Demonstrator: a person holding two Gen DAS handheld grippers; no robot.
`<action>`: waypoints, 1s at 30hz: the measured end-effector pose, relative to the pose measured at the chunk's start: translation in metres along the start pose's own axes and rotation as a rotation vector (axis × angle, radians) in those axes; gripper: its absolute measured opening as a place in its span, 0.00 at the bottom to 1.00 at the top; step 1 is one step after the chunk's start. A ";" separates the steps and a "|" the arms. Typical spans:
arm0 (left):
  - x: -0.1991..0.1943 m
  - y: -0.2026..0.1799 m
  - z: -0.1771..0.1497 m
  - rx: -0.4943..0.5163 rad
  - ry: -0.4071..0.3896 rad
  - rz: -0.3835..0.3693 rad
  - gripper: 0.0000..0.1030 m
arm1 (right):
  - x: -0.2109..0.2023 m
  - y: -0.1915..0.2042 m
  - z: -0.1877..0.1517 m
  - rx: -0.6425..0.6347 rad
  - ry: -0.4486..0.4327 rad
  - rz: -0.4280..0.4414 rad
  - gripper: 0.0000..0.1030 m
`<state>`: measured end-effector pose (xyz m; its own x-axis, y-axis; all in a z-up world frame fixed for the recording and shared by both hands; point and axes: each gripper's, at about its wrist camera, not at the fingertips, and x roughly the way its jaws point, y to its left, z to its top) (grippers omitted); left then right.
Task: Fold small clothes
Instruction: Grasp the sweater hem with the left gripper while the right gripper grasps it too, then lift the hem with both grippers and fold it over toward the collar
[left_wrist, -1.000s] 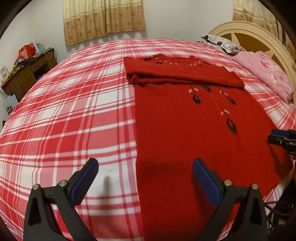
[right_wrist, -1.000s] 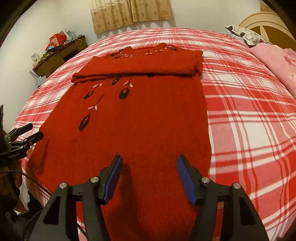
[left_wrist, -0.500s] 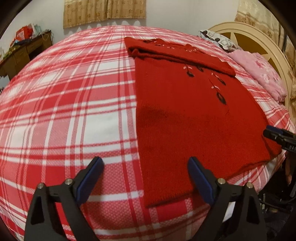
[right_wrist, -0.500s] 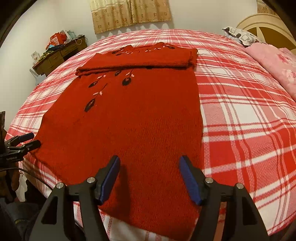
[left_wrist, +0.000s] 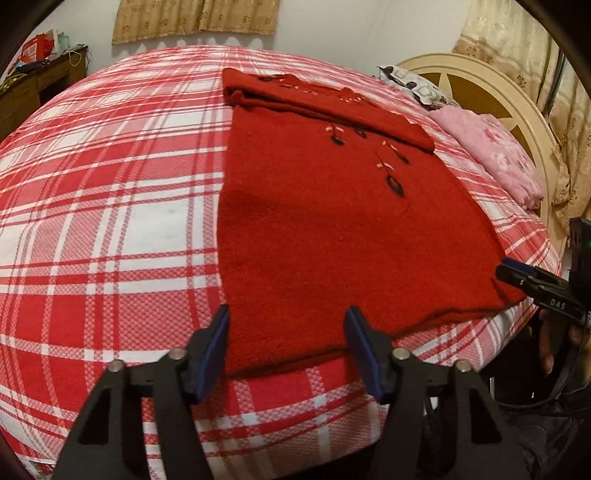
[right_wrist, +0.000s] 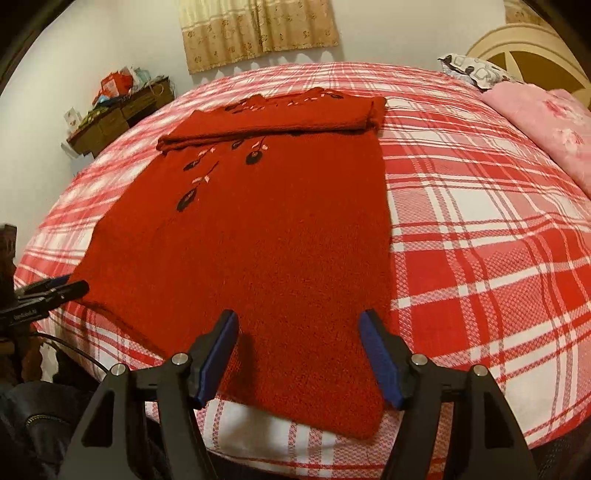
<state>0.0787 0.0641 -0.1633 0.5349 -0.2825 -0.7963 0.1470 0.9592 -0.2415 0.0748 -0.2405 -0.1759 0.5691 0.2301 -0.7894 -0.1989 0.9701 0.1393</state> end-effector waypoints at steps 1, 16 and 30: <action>0.000 0.000 0.000 0.000 0.000 0.002 0.43 | -0.001 -0.001 0.000 0.006 -0.002 0.002 0.67; -0.009 0.012 0.002 -0.032 -0.023 -0.026 0.11 | -0.031 -0.032 -0.020 0.076 0.015 -0.015 0.67; -0.005 0.014 0.001 -0.049 -0.008 -0.025 0.18 | -0.017 -0.038 -0.027 0.141 0.074 0.106 0.21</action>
<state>0.0785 0.0788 -0.1622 0.5382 -0.3059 -0.7854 0.1199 0.9501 -0.2880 0.0509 -0.2832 -0.1839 0.4894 0.3301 -0.8071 -0.1378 0.9432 0.3022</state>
